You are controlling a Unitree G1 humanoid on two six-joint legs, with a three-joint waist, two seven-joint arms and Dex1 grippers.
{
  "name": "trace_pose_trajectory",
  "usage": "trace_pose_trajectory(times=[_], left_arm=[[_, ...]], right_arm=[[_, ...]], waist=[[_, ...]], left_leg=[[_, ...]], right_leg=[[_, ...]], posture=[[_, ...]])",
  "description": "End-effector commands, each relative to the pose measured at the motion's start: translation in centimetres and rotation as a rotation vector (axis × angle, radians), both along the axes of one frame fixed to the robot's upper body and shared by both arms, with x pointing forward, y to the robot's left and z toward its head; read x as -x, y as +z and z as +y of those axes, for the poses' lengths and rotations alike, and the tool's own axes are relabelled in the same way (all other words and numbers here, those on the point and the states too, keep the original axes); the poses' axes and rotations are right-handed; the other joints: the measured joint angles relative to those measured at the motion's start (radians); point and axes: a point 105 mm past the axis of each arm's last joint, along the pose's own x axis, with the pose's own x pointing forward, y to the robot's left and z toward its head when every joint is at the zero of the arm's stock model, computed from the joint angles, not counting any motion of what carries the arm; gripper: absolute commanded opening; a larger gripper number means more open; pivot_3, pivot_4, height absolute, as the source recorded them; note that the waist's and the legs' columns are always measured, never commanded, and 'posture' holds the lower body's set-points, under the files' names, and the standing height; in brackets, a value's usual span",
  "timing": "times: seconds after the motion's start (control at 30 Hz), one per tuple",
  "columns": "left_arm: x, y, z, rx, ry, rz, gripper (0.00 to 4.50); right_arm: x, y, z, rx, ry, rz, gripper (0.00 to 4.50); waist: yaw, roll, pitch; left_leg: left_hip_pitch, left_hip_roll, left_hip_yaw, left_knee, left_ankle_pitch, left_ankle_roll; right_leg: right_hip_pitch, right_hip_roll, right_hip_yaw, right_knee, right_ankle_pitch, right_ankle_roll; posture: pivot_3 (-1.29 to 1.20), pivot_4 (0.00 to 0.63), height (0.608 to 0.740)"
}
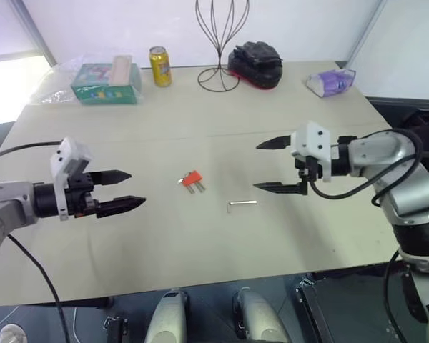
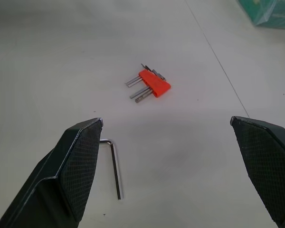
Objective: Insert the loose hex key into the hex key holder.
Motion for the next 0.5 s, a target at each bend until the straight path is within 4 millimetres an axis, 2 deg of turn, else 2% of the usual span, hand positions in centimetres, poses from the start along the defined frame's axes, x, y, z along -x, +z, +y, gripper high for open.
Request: trace_pose_trajectory(times=[0.03,0.27,0.5], left_arm=[[0.0,1.4,0.0,0.016,0.010,-0.063,4.42],[-1.1,1.9,-0.1,0.022,0.036,-0.106,4.42],[-1.0,1.4,-0.4,0.026,0.042,-0.114,4.42]], right_arm=[[0.6,1.0,0.4,0.004,0.023,-0.045,4.50],[0.2,1.0,0.1,-0.015,-0.012,-0.072,4.50],[0.5,0.5,0.1,-0.004,-0.009,-0.069,4.50]], waist=[[0.000,0.000,0.000],[0.001,0.000,0.000],[-0.001,0.000,0.000]], left_leg=[[0.000,0.000,0.000,0.000,0.000,0.000],[0.000,-0.002,0.000,0.001,0.000,0.000],[0.000,-0.002,0.001,0.000,0.000,0.000]], right_leg=[[0.000,0.000,0.000,0.000,0.000,0.000],[0.000,0.001,0.000,0.000,0.000,0.000],[0.000,0.001,0.000,0.000,0.000,0.001]], posture=[[0.00,0.150,0.740],[0.00,0.150,0.740],[0.00,0.150,0.740]])
